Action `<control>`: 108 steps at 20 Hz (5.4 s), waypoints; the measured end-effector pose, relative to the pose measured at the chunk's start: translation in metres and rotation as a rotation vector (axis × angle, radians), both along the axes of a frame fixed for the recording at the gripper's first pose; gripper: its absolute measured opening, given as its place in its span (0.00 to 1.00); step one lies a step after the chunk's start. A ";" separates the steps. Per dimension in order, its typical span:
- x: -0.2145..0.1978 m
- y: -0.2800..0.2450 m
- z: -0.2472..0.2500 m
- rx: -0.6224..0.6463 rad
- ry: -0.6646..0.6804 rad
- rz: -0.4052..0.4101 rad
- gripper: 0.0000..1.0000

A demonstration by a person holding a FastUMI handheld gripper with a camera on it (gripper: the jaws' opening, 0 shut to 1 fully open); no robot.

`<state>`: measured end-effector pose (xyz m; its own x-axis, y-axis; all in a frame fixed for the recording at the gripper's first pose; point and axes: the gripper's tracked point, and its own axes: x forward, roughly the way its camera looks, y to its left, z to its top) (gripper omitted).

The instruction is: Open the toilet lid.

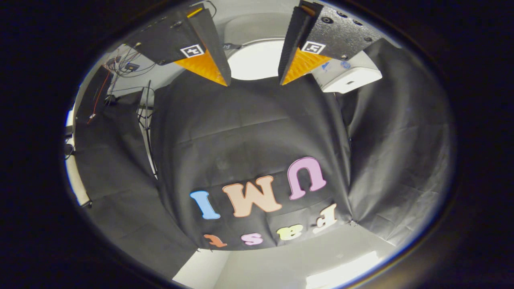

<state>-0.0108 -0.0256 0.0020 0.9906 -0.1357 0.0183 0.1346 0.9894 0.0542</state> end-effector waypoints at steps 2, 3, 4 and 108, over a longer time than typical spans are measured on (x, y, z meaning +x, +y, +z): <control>0.000 -0.002 -0.001 0.011 0.000 -0.003 0.73; 0.000 -0.002 -0.003 0.019 0.001 -0.002 0.73; 0.001 -0.002 -0.003 0.027 0.002 -0.001 0.73; 0.240 0.317 0.062 -0.084 0.018 0.101 0.04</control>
